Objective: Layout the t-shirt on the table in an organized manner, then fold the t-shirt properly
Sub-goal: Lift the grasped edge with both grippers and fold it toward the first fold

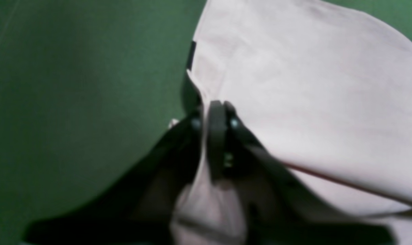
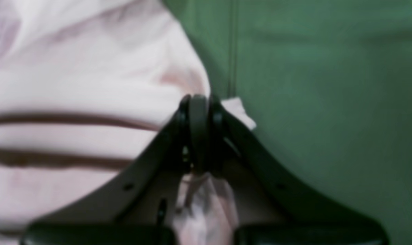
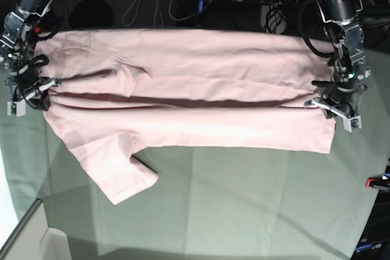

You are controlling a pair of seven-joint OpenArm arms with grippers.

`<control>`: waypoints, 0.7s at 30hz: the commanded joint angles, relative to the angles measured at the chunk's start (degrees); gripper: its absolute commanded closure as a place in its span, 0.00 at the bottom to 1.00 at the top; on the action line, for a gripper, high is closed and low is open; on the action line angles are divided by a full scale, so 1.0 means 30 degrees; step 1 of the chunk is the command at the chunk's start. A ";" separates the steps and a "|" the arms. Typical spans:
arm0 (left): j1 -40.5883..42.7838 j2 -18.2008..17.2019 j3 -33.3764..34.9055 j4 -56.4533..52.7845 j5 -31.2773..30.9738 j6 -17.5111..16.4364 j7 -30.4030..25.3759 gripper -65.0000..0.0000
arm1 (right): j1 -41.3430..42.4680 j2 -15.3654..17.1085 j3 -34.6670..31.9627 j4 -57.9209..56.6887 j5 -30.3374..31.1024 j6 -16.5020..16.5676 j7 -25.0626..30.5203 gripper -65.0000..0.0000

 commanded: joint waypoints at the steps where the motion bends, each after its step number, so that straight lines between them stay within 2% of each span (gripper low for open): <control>1: -0.0222 -0.0213 -0.0057 0.0266 -0.0034 0.0138 -0.0240 0.79 | 0.0226 0.0437 0.0055 0.0339 0.0282 -0.0083 0.0428 0.92; 4: -0.0075 -0.0213 -0.0087 0.0911 -0.0034 0.0167 -0.0240 0.60 | 0.0226 0.0525 0.0172 0.0339 0.0282 -0.0083 0.0428 0.75; 5: 0.0188 -0.0184 -0.0145 0.1321 -0.0064 0.0167 -0.0240 0.58 | 0.0226 0.0701 0.0172 0.0397 0.0311 -0.0083 0.0428 0.69; 9: 0.0833 0.0549 -0.1816 0.3841 -0.0064 0.0138 -0.0269 0.56 | -0.0361 0.0760 0.0993 0.1833 0.0369 -0.0083 0.0428 0.53; 14: -0.0368 0.0725 -0.2783 0.4222 0.0141 0.0138 -0.0269 0.56 | -0.0302 0.0144 0.1256 0.3240 0.0369 -0.0083 0.0428 0.49; 21: -0.4002 -0.0740 -0.0995 -0.1521 0.0141 0.0167 -0.0445 0.56 | 0.1368 -0.0002 0.0846 0.2478 0.0223 -0.0083 0.0194 0.48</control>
